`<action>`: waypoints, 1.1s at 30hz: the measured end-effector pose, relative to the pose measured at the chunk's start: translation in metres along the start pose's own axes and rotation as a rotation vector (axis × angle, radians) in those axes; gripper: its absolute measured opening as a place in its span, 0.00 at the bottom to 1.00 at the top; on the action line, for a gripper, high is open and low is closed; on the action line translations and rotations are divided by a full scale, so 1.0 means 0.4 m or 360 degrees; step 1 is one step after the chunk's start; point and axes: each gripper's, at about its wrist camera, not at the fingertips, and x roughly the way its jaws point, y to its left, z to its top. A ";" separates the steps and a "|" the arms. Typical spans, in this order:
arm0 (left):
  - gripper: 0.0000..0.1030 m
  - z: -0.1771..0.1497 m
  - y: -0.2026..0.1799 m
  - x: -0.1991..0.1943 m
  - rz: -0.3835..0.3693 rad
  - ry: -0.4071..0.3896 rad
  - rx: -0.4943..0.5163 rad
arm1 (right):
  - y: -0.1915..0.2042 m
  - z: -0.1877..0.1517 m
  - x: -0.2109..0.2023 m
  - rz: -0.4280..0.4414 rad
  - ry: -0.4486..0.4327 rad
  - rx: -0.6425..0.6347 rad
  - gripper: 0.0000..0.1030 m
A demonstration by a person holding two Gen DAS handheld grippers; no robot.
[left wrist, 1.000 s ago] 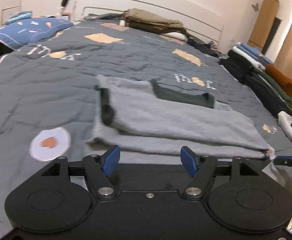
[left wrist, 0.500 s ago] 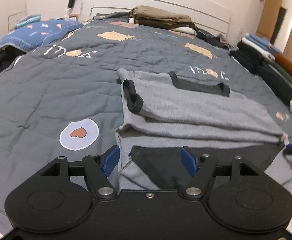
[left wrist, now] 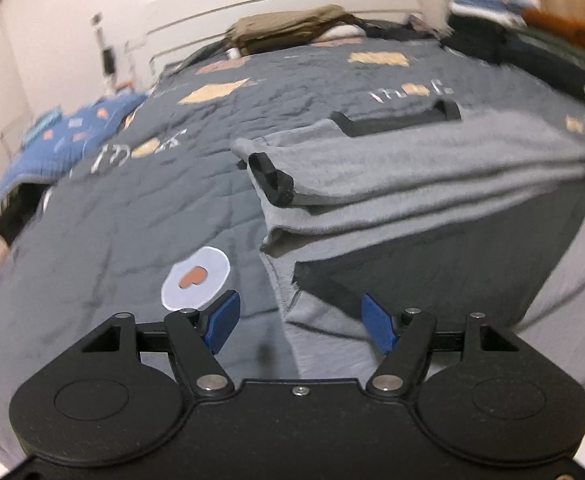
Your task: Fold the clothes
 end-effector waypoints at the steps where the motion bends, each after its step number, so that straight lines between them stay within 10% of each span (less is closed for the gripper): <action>1: 0.65 -0.001 0.000 0.003 0.0000 0.0009 0.0010 | 0.000 0.001 0.001 -0.0001 0.0002 0.0005 0.40; 33: 0.65 0.012 -0.042 0.044 -0.0022 0.0075 0.0061 | 0.002 0.007 0.025 -0.0026 0.0044 0.0083 0.42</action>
